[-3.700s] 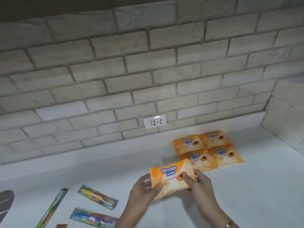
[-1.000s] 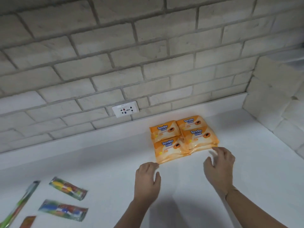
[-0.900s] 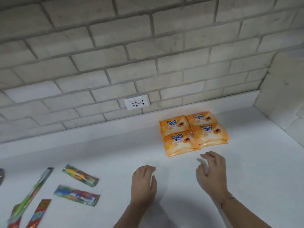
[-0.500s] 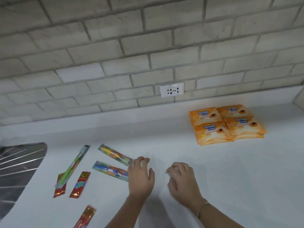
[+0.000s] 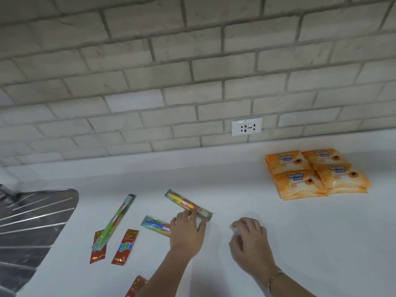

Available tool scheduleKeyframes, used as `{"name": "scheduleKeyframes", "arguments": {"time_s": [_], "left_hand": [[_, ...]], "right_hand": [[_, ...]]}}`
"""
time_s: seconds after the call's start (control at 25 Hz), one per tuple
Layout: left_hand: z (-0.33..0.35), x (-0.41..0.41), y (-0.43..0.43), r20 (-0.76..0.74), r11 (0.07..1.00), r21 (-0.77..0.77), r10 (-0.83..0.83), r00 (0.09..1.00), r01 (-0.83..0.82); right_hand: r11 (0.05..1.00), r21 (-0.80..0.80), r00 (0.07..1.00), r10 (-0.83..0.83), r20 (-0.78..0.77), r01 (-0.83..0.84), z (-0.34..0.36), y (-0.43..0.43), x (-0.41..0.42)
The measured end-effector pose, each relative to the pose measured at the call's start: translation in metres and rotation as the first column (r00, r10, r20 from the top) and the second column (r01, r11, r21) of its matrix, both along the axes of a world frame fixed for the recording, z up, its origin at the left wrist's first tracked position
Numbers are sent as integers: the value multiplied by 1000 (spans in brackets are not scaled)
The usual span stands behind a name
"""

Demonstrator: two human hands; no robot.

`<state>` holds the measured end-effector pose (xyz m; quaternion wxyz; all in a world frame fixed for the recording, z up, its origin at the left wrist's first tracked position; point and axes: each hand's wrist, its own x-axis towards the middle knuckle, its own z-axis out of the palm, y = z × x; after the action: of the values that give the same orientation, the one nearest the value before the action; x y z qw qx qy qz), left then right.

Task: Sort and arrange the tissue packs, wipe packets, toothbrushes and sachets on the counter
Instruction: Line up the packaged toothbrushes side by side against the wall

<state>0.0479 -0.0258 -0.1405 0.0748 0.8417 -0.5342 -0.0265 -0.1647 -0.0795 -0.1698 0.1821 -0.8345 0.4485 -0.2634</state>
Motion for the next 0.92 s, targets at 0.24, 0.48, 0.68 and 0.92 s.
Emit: {"name": "scheduleKeyframes", "arguments": {"time_s": [0.24, 0.48, 0.68, 0.92], "left_hand": [[-4, 2, -48, -82, 975, -173, -157, 984, 141], [-15, 30, -85, 110, 983, -71, -164, 980, 172], [-16, 30, -116, 33, 993, 31, -118, 993, 117], [-32, 41, -148, -251, 957, -285, -126, 960, 51]], "right_hand": [[999, 21, 992, -36, -119, 39, -2, -4, 2], [997, 32, 958, -55, -280, 66, 9, -35, 26], [986, -53, 950, 136, -280, -157, 11, -81, 59], [983, -126, 960, 94, -264, -131, 6, -118, 74]]}}
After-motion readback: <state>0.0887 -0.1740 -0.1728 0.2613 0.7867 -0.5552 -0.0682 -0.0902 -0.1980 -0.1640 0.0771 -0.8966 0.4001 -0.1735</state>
